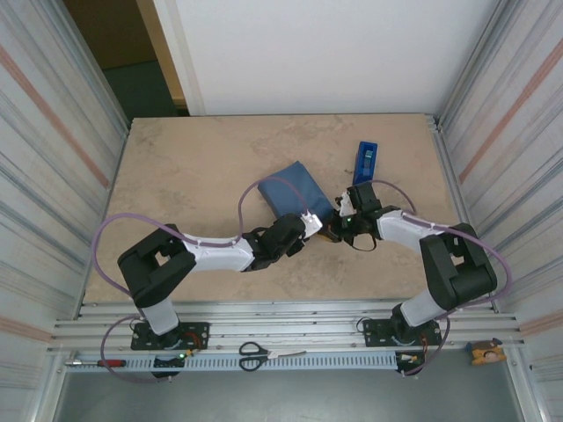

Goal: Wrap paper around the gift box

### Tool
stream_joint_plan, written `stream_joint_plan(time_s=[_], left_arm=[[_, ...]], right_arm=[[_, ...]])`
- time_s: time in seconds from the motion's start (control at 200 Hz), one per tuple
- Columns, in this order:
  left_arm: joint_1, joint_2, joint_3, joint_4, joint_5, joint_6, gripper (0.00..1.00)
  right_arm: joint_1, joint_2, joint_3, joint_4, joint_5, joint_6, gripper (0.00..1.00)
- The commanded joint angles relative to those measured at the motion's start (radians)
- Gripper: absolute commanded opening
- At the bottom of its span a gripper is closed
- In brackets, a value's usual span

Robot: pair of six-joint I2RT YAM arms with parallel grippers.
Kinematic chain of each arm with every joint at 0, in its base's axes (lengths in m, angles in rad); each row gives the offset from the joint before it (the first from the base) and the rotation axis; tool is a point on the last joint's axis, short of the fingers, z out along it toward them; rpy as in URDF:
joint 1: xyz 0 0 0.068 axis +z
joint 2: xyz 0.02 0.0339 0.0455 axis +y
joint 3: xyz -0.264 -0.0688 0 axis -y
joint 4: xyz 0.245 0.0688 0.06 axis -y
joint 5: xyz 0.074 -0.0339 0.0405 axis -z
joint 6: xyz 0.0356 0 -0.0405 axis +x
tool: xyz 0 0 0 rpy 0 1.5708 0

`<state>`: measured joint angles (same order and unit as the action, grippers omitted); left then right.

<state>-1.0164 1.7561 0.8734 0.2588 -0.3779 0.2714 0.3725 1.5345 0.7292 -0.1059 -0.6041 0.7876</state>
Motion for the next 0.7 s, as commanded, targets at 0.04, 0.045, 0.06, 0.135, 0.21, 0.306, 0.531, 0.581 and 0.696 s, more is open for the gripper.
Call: stream_joint_plan(time_s=[0.04,0.045,0.06,0.135,0.21,0.306,0.531,0.581,0.696], left_arm=[[0.000,0.117,-0.058,-0.253,0.160,-0.067,0.40],[0.000,0.118,-0.058,-0.255,0.159,-0.067,0.40],[-0.001,0.119,-0.056,-0.256,0.159,-0.067,0.40],[-0.001,0.117,-0.060,-0.253,0.159,-0.070,0.40],[0.001,0.115,-0.062,-0.250,0.159,-0.070,0.40],[0.000,0.115,-0.059,-0.254,0.159,-0.070,0.40],[0.000,0.111,-0.065,-0.249,0.152,-0.072,0.40],[0.001,0.110,-0.065,-0.248,0.151,-0.071,0.40],[0.000,0.111,-0.058,-0.252,0.152,-0.069,0.40]], right_arm=[[0.011,0.055,0.012,0.211,0.045,0.132,0.00],[0.011,0.057,0.012,0.218,0.043,0.136,0.00],[0.012,0.060,0.010,0.236,0.038,0.148,0.00],[0.022,0.061,0.002,0.282,0.039,0.191,0.00],[0.031,0.029,-0.015,0.266,0.090,0.202,0.00],[0.034,-0.029,-0.053,0.221,0.138,0.206,0.00],[0.029,-0.157,-0.133,0.102,0.208,0.166,0.00],[0.029,-0.158,-0.144,0.120,0.194,0.169,0.00],[0.035,-0.123,-0.134,0.189,0.161,0.197,0.00]])
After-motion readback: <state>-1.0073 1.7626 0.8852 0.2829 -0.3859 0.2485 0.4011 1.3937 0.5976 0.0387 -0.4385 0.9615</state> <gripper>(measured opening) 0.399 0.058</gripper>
